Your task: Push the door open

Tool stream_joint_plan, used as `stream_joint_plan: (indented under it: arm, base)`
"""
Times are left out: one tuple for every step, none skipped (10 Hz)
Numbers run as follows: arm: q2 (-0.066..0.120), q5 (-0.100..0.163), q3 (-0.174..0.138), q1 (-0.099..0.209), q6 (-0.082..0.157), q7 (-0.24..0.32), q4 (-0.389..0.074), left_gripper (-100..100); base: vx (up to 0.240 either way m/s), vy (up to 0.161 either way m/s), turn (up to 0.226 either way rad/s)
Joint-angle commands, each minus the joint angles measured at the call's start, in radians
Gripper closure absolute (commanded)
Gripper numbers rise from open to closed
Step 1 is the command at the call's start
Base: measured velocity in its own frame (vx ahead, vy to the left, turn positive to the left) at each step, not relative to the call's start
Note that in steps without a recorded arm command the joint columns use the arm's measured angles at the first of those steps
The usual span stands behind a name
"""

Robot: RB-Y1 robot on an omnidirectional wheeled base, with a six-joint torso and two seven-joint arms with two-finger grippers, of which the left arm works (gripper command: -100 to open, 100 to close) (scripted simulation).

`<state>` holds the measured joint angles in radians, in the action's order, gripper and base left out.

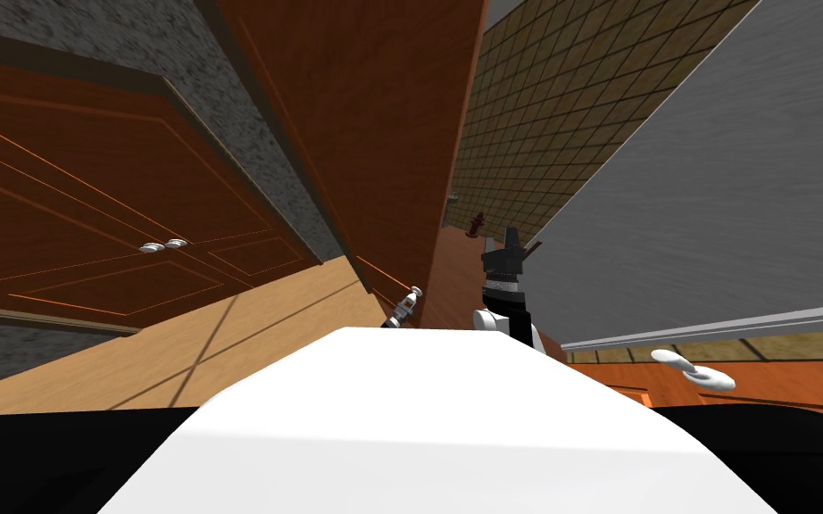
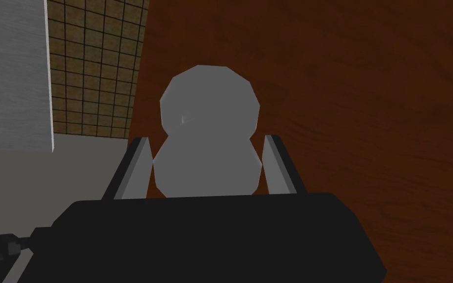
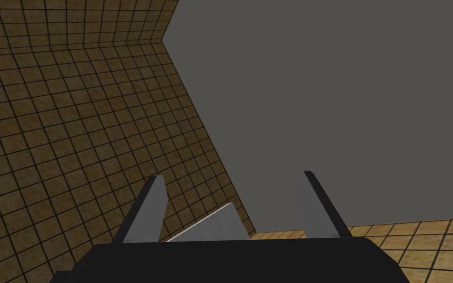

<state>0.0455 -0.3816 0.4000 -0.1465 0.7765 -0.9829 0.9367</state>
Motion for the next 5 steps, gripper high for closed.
stream_joint_plan:
  arm:
    - [0.008,0.015,-0.013,0.012,0.0,0.032,0.008,100]
    - [0.01,0.03,-0.016,0.017,0.002,0.065,0.003,100]
    - [0.01,0.03,-0.016,0.017,0.002,0.068,0.003,100]
    - [0.013,0.045,-0.02,0.022,0.003,0.103,-0.002,100]
    - [0.016,0.06,-0.023,0.027,0.005,0.129,-0.007,100]
  base:
    - [0.013,-0.022,-0.017]
    - [0.013,-0.027,-0.043]
    - [0.006,-0.024,-0.013]
    - [0.007,-0.026,-0.044]
    - [0.017,-0.036,-0.065]
